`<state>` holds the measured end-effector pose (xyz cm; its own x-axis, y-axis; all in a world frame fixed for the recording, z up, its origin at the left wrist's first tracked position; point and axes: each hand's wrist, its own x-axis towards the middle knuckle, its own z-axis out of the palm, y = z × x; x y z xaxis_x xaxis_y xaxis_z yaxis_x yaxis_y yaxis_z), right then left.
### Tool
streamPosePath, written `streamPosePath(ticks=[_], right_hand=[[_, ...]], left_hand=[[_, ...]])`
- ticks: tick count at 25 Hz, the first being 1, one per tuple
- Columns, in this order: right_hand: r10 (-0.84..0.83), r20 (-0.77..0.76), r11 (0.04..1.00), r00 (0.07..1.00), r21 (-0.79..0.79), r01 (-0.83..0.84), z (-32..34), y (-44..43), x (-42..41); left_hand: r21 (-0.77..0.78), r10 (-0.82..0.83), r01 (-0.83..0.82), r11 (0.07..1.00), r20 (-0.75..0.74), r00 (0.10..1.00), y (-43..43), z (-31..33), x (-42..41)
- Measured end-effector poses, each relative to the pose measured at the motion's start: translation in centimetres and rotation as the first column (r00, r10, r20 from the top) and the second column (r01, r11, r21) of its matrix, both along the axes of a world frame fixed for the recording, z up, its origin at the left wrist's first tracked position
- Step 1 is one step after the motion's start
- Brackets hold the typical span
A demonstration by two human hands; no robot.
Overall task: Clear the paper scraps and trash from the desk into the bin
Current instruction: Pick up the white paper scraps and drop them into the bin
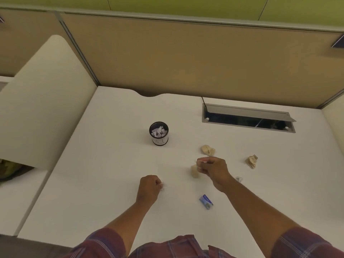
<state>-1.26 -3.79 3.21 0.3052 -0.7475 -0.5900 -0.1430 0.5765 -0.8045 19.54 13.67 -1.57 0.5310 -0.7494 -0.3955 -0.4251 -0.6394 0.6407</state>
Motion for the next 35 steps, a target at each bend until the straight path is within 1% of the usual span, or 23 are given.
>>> streamPosePath(ticks=[3, 5, 7, 10, 12, 13, 15, 16, 18, 20, 21, 24, 26, 28, 31, 35], right_hand=[[0.046, 0.002, 0.989, 0.999, -0.138, -0.045, 2.5, -2.4, 7.2], [0.100, -0.075, 0.955, 0.992, -0.273, -0.117, 3.8, -4.0, 11.8], [0.177, -0.231, 0.876, 0.957, -0.406, -0.260, 4.4, -5.2, 16.1], [0.251, -0.500, 0.681, 0.829, -0.518, -0.518, 4.2, -6.4, 20.8], [0.264, -0.646, 0.557, 0.717, -0.504, -0.660, 3.3, -6.8, 22.9], [0.270, -0.705, 0.519, 0.656, -0.467, -0.716, 2.8, -7.0, 23.5], [0.312, -0.803, 0.444, 0.508, -0.349, -0.825, 1.8, -7.1, 24.3], [0.346, -0.827, 0.405, 0.444, -0.295, -0.865, 1.3, -7.0, 24.5], [0.386, -0.837, 0.341, 0.387, -0.260, -0.903, 0.8, -6.9, 24.5], [0.364, -0.849, 0.298, 0.383, -0.284, -0.911, 0.9, -6.8, 24.0], [0.350, -0.839, 0.311, 0.416, -0.315, -0.897, 0.9, -6.8, 23.6], [0.300, -0.744, 0.466, 0.598, -0.433, -0.772, 0.9, -6.7, 21.8], [0.239, -0.719, 0.520, 0.652, -0.473, -0.711, 0.8, -6.4, 19.5], [0.201, -0.719, 0.534, 0.665, -0.489, -0.690, 0.5, -5.7, 16.9], [0.148, -0.745, 0.501, 0.651, -0.511, -0.699, 0.1, -4.5, 12.6], [0.114, -0.818, 0.495, 0.564, -0.445, -0.746, -0.8, -2.9, 6.9]], left_hand=[[-0.038, 0.070, -0.072, 0.997, -0.034, 0.997, 0.4, -0.2, 2.8], [-0.056, 0.098, -0.100, 0.993, -0.039, 0.994, 0.6, -0.5, 4.5], [-0.072, 0.123, -0.125, 0.990, -0.034, 0.992, 0.9, -0.7, 6.1], [-0.113, 0.172, -0.173, 0.978, -0.021, 0.985, 1.5, -0.8, 8.1], [-0.130, 0.207, -0.207, 0.970, -0.015, 0.978, 1.9, -0.9, 9.4], [-0.142, 0.216, -0.215, 0.966, -0.005, 0.976, 2.1, -0.8, 9.9], [-0.163, 0.242, -0.237, 0.958, 0.009, 0.970, 2.3, -0.7, 10.9], [-0.171, 0.258, -0.253, 0.952, 0.009, 0.966, 2.2, -0.6, 11.4], [-0.196, 0.266, -0.257, 0.946, 0.021, 0.964, 1.6, -0.2, 12.1], [-0.245, 0.229, -0.209, 0.947, 0.055, 0.972, 0.4, 0.6, 12.6], [-0.279, 0.202, -0.173, 0.945, 0.078, 0.976, -0.5, 1.1, 12.8], [-0.360, 0.176, -0.129, 0.924, 0.100, 0.979, -4.0, 2.9, 13.0], [-0.399, 0.166, -0.112, 0.910, 0.103, 0.981, -6.6, 4.2, 12.9], [-0.413, 0.129, -0.064, 0.909, 0.131, 0.983, -9.2, 5.1, 12.9], [-0.393, 0.061, 0.002, 0.919, 0.148, 0.987, -12.6, 6.0, 12.6], [-0.286, -0.041, 0.097, 0.953, 0.195, 0.980, -15.7, 6.0, 11.9]])
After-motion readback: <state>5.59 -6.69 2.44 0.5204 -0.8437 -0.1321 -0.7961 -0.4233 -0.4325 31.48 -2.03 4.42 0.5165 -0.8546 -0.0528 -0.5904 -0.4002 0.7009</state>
